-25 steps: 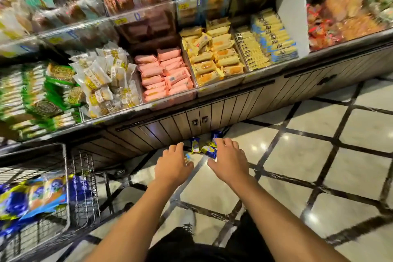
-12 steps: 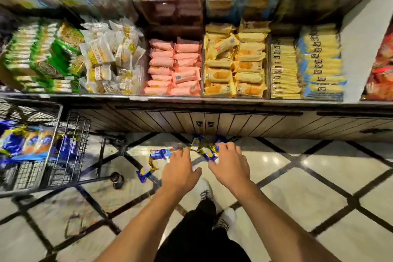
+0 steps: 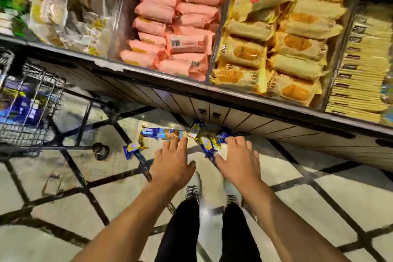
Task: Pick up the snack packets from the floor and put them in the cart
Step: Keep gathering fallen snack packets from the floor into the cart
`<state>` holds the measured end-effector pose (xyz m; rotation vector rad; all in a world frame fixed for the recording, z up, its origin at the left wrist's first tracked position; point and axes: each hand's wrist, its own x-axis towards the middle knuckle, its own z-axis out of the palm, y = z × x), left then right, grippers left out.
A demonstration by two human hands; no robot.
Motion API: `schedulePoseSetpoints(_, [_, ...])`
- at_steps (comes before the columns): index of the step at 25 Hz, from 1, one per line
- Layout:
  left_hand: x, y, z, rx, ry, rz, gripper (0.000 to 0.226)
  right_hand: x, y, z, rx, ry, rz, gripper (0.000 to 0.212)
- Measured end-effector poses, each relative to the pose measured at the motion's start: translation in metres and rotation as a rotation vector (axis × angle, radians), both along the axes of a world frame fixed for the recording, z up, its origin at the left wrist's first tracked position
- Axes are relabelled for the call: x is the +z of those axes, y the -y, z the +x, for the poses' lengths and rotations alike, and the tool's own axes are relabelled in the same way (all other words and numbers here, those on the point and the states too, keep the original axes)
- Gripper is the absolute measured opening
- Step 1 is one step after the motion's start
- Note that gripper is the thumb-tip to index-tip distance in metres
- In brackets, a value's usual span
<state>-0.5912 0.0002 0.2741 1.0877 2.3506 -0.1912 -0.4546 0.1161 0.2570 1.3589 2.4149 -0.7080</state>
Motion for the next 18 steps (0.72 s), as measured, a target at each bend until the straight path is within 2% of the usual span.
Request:
schedulePoseSetpoints(3, [-0.052,-0.009,0.007,0.000,-0.037,0.021,0.076,-0.056,-0.017,0.005,0.132,0.041,0.018,0.051])
schedulePoseSetpoints(11, [-0.236,-0.005,0.026,0.069,0.015,0.024,0.079,-0.219,-0.024,0.009,0.218,0.114,0.032,0.056])
schedulePoseSetpoints(18, [-0.406,-0.014,0.040,0.284,0.149,0.099,0.073,-0.373,-0.031,-0.002,0.136,0.149,0.013,0.056])
